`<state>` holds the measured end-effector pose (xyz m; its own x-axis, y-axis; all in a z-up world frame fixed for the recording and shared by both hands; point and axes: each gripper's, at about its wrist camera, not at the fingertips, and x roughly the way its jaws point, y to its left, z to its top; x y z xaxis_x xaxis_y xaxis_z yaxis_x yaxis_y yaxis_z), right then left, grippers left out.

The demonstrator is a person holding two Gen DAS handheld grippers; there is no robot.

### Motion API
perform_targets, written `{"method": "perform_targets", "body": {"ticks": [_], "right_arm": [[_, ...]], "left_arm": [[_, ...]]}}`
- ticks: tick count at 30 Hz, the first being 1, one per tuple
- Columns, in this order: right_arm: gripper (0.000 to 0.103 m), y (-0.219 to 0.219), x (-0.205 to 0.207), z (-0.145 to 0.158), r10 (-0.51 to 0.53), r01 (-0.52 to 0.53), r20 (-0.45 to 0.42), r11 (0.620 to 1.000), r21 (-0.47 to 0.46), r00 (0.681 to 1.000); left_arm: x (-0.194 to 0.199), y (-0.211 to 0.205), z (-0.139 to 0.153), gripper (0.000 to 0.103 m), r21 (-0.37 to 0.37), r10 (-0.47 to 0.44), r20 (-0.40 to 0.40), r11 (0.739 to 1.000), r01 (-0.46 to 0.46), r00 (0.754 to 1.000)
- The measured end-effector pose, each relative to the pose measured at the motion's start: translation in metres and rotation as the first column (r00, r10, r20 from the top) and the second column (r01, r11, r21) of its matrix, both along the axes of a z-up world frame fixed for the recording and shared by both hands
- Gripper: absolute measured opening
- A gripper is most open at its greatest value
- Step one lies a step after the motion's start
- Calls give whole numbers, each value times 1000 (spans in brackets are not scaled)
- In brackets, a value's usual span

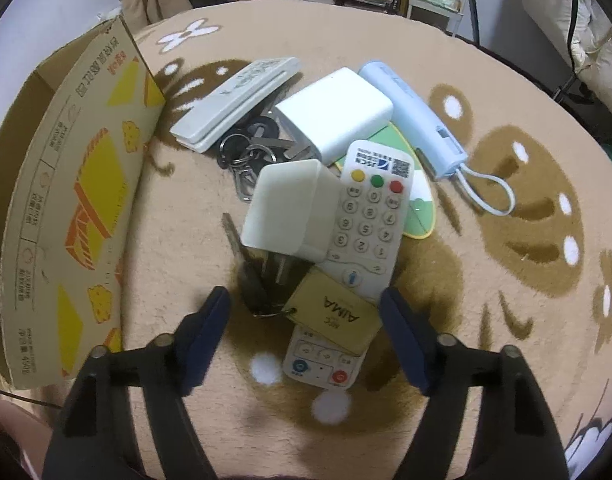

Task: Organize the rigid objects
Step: 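Move the right tool back over the keys with the gold tag, then close the right tool on the keys beside the gold AIMA tag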

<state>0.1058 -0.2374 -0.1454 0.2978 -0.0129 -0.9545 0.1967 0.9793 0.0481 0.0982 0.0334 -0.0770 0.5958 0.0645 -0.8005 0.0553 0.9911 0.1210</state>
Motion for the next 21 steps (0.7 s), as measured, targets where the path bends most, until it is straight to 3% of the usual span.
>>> {"method": "perform_targets", "body": {"ticks": [4,11,18,21], "right_arm": [[72,-4,0,-2,-12,12,-13,1000,-11,1000],[72,-14,0,-6,-25,25,-17,1000,18,1000],[72,-39,3,-22,-71,80,-74,988,130,995],[71,-44,4,-24,-76,85,-72,987,137,995]], "left_arm": [[0,0,0,10,-1,1,0,1000,-1,1000],[0,0,0,10,1,0,0,1000,0,1000],[0,0,0,10,-1,1,-1,1000,-1,1000],[-1,-1,0,10,-1,0,0,1000,0,1000]]}}
